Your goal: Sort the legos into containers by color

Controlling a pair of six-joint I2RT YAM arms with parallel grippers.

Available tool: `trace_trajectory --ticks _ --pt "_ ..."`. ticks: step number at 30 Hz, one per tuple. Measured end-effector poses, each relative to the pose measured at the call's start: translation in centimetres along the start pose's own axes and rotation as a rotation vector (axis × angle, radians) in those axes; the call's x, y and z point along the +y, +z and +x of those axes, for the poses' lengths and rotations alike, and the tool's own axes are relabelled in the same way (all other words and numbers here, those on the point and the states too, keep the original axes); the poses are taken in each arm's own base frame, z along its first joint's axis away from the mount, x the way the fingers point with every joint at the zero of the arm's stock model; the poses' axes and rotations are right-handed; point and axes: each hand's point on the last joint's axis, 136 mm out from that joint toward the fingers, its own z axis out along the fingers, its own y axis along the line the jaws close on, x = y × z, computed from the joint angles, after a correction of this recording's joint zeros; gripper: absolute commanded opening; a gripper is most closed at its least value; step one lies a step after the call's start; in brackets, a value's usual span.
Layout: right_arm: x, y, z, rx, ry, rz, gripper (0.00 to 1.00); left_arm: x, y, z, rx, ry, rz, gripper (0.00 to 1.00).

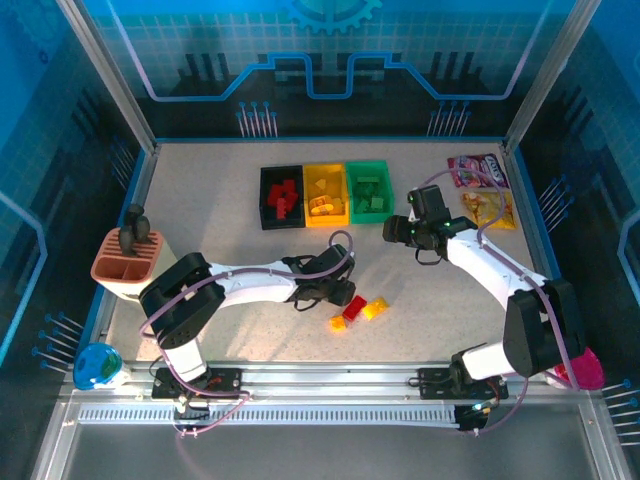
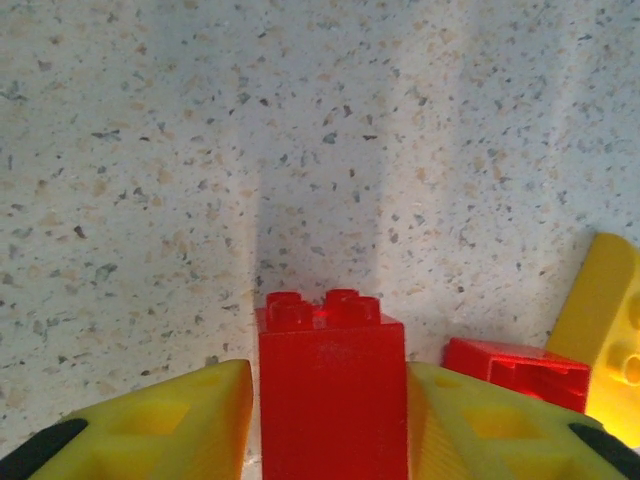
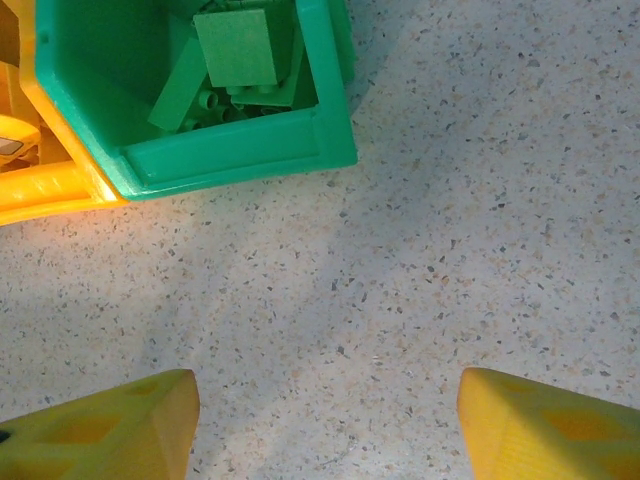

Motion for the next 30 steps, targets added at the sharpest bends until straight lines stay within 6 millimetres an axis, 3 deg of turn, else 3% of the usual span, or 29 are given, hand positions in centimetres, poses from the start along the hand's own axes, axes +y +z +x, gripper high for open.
trace_trajectory --ticks 3,11,18,24,30 --pt "-0.2 0.1 0.3 0.008 0.001 0.004 0.7 0.4 0.0 0.3 0.009 0.0 -0.016 0.51" --pt "-0.2 0.3 0.5 0.008 0.008 0.004 0.69 0.7 0.0 0.3 0.005 0.001 -0.036 0.34" --pt "-0.4 0.3 0.7 0.01 0.008 0.005 0.69 1.7 -0.6 -0.3 -0.004 -0.022 -0.048 0.33" --pt "-0.3 0.1 1.1 0.006 0.012 -0.01 0.69 5.4 -4.8 -4.9 -0.138 -0.139 -0.058 0.34" --pt "-0.3 0.8 3.6 0.062 0.019 -0.034 0.69 11.2 -8.5 -9.6 -0.259 -0.284 -0.117 0.34"
